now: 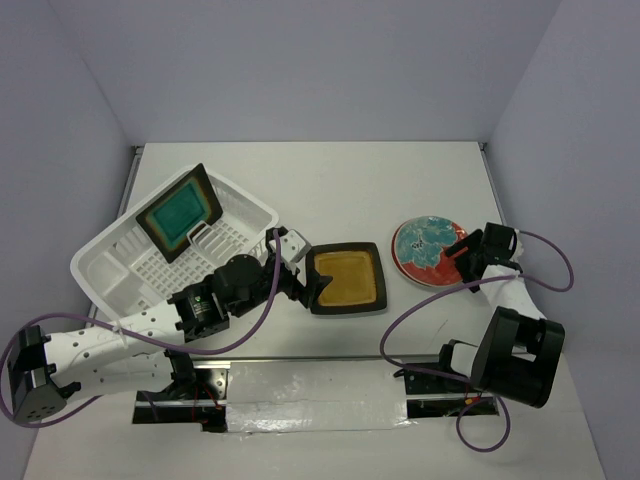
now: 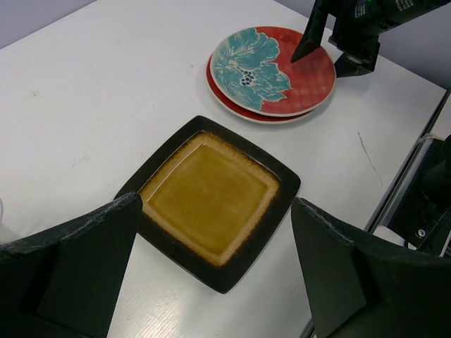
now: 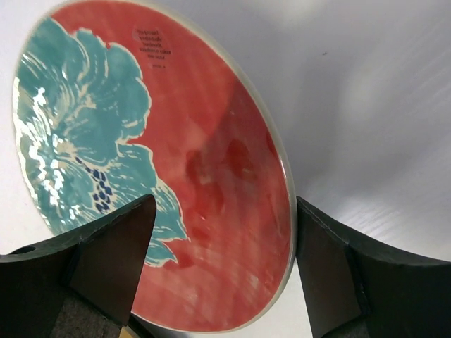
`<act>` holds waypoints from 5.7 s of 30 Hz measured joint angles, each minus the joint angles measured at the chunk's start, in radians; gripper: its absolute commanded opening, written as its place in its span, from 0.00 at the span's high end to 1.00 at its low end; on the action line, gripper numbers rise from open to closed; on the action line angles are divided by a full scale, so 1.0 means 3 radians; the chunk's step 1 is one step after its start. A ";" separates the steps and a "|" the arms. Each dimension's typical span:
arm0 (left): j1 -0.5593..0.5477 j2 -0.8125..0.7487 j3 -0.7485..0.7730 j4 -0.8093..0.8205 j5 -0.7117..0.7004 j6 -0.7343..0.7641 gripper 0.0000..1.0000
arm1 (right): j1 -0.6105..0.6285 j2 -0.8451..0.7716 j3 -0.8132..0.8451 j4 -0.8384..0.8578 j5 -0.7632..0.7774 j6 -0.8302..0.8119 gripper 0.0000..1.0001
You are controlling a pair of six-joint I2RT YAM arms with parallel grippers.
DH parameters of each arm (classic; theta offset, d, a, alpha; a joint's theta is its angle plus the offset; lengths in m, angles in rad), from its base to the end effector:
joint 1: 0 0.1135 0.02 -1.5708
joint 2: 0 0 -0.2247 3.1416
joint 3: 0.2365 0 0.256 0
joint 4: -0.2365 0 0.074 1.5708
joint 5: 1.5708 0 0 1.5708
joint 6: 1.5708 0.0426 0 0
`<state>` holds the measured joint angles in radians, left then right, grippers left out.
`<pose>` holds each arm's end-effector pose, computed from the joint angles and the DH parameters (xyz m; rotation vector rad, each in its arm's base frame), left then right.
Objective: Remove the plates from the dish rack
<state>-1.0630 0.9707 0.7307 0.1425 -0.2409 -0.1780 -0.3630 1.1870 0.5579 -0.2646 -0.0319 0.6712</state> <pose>0.1372 -0.2257 0.2868 0.5622 1.6244 -0.7328 0.2299 -0.0859 0.1330 1.2099 2.1554 0.1725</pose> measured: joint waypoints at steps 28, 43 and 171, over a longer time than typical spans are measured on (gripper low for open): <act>0.0000 0.0103 -0.0034 0.0023 -0.0155 0.0160 0.00 | 0.0305 -0.0483 0.0510 -0.0411 0.0506 -0.0116 0.00; 0.1595 0.1157 0.1851 -0.0774 0.0011 0.0201 0.02 | 0.2360 -0.1802 0.0504 -0.0245 -0.0395 -0.0359 0.04; 0.3276 0.1991 0.3251 -0.3770 -0.0689 0.1333 1.00 | 0.2488 -0.3653 -0.0114 -0.0060 -0.1105 -0.0732 0.05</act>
<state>-0.0803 1.5681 1.7061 -0.9886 -0.4477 0.2218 0.3836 0.0910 0.5236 -0.2825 -0.3634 0.4515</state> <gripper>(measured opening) 0.150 0.950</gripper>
